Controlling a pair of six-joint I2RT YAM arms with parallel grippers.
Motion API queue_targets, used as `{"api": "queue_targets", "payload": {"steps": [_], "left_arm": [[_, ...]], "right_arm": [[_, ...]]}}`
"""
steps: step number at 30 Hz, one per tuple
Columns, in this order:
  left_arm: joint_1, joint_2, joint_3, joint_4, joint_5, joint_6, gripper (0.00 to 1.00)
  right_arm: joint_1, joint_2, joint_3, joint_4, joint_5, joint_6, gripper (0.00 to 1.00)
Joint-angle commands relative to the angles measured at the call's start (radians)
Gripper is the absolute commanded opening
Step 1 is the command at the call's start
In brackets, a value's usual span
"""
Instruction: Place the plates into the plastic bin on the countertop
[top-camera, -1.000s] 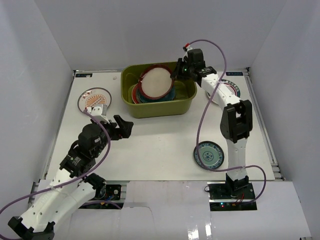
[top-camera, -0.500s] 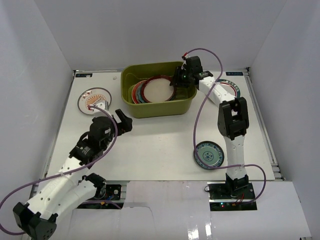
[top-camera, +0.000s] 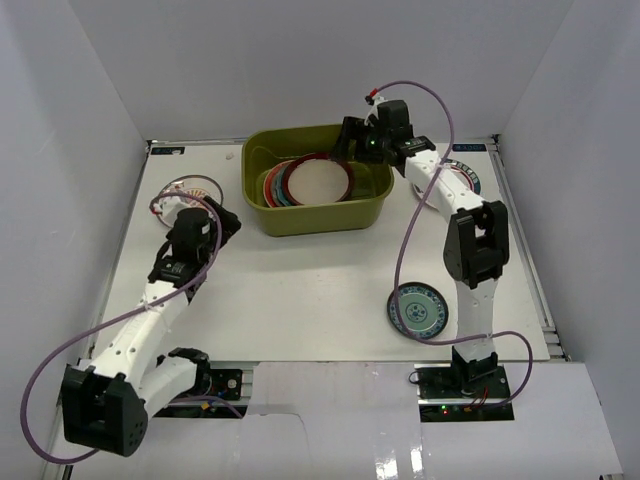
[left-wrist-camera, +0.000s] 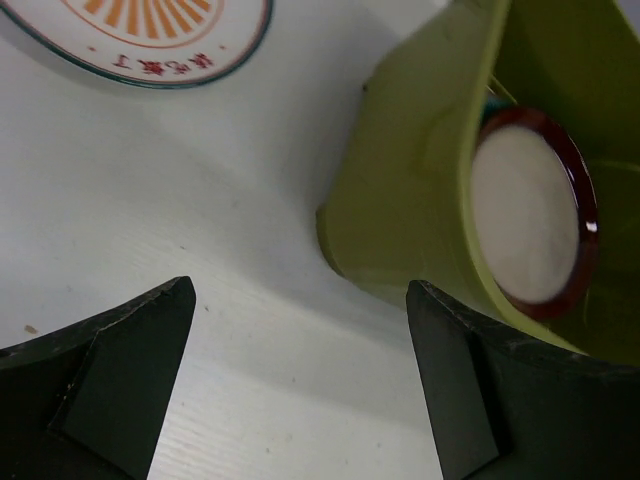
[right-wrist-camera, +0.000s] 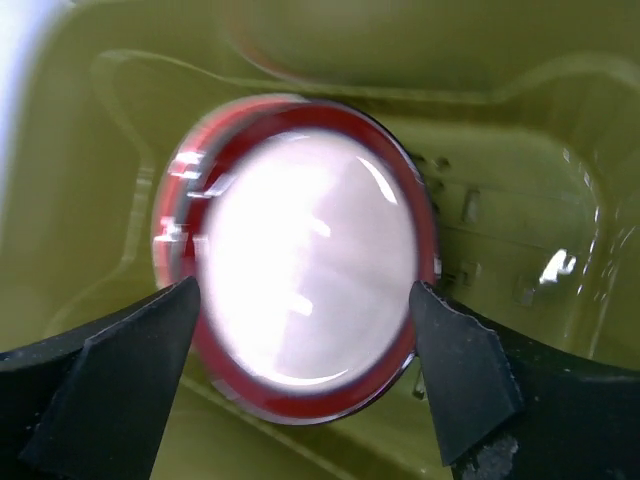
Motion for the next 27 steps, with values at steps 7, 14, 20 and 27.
{"api": "queue_targets", "payload": {"steps": [7,14,20,27], "left_arm": [[0.438,0.215,-0.071,0.227,0.226,-0.155,0.98],[0.656,0.469,-0.074,0.409,0.418,-0.249,0.93],[0.659,0.683,-0.002,0.515,0.427,-0.278,0.89],[0.659,0.853,0.095,0.552,0.453,-0.287,0.63]], "right_arm": [[-0.039,-0.346,-0.132,0.156,-0.129,-0.022,0.94],[-0.209,-0.671,-0.590,0.389,-0.192,0.097,0.42],[-0.405,-0.837,-0.959,0.611,-0.240,0.280,0.33],[-0.582,-0.834,-1.148,0.691,-0.167,0.384,0.64]]}}
